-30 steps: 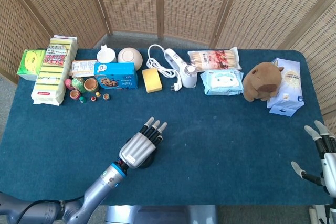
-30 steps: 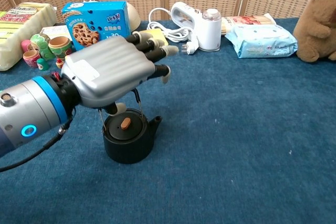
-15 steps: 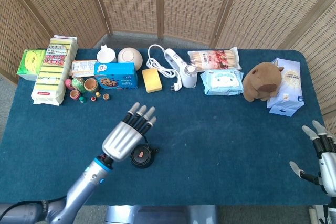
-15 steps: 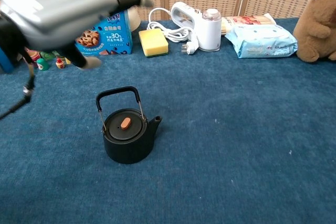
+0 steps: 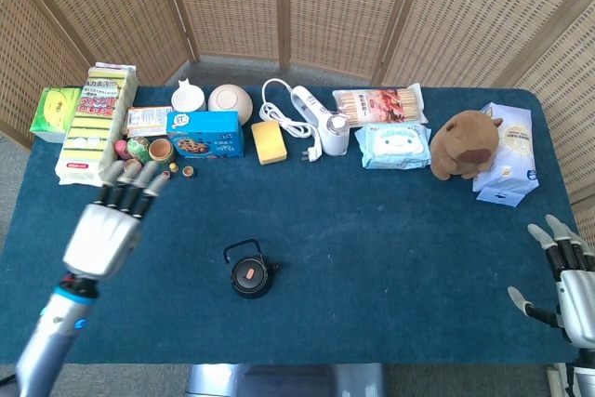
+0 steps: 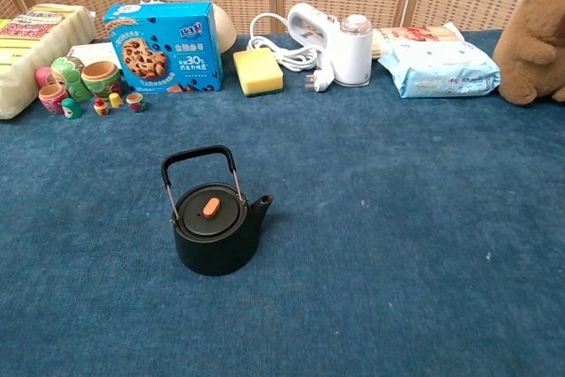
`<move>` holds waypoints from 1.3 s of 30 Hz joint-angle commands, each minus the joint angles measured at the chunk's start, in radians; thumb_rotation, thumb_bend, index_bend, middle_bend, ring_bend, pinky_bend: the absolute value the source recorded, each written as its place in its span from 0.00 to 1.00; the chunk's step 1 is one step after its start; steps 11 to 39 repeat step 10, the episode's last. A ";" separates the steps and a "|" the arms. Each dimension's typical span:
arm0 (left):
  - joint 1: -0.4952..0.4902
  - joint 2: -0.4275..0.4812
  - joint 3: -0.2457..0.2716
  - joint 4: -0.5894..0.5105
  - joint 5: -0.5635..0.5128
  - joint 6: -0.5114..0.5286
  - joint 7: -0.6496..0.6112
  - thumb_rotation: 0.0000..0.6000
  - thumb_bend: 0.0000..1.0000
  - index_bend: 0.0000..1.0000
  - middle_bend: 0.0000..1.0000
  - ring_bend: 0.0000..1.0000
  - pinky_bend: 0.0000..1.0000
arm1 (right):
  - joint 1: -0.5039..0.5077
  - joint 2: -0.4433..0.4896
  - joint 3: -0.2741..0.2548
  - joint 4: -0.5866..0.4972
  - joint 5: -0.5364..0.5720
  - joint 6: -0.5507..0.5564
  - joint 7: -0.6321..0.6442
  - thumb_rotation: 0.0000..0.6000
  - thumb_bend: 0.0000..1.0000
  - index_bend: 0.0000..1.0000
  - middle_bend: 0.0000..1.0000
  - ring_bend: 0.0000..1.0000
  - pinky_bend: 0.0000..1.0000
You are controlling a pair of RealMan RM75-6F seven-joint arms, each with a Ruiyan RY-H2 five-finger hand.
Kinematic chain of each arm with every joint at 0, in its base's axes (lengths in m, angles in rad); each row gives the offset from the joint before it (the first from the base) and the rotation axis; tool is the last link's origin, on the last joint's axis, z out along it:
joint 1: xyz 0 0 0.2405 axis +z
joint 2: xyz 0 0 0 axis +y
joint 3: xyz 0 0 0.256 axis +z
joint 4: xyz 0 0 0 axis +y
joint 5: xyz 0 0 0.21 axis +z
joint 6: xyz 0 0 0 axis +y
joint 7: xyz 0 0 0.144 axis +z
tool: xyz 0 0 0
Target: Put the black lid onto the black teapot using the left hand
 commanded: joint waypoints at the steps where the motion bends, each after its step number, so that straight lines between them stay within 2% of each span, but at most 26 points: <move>1: 0.169 0.087 0.073 0.089 0.003 0.161 -0.291 1.00 0.10 0.00 0.00 0.00 0.04 | 0.000 -0.014 0.005 0.002 -0.005 0.013 -0.027 1.00 0.24 0.12 0.00 0.00 0.00; 3: 0.217 0.089 0.089 0.125 -0.005 0.193 -0.445 1.00 0.10 0.00 0.00 0.00 0.04 | -0.002 -0.027 0.015 0.006 -0.003 0.029 -0.050 1.00 0.24 0.12 0.00 0.00 0.00; 6: 0.259 0.093 0.104 0.171 -0.022 0.203 -0.589 1.00 0.10 0.00 0.00 0.00 0.04 | -0.002 -0.034 0.022 0.009 0.004 0.037 -0.055 1.00 0.24 0.12 0.00 0.00 0.00; 9: 0.286 0.093 0.110 0.219 -0.040 0.199 -0.650 1.00 0.10 0.00 0.00 0.00 0.04 | -0.003 -0.035 0.026 0.014 0.014 0.039 -0.053 1.00 0.23 0.12 0.00 0.00 0.00; 39: 0.289 0.093 0.110 0.225 -0.044 0.197 -0.654 1.00 0.10 0.00 0.00 0.00 0.04 | -0.003 -0.035 0.026 0.014 0.015 0.039 -0.052 1.00 0.23 0.12 0.00 0.00 0.00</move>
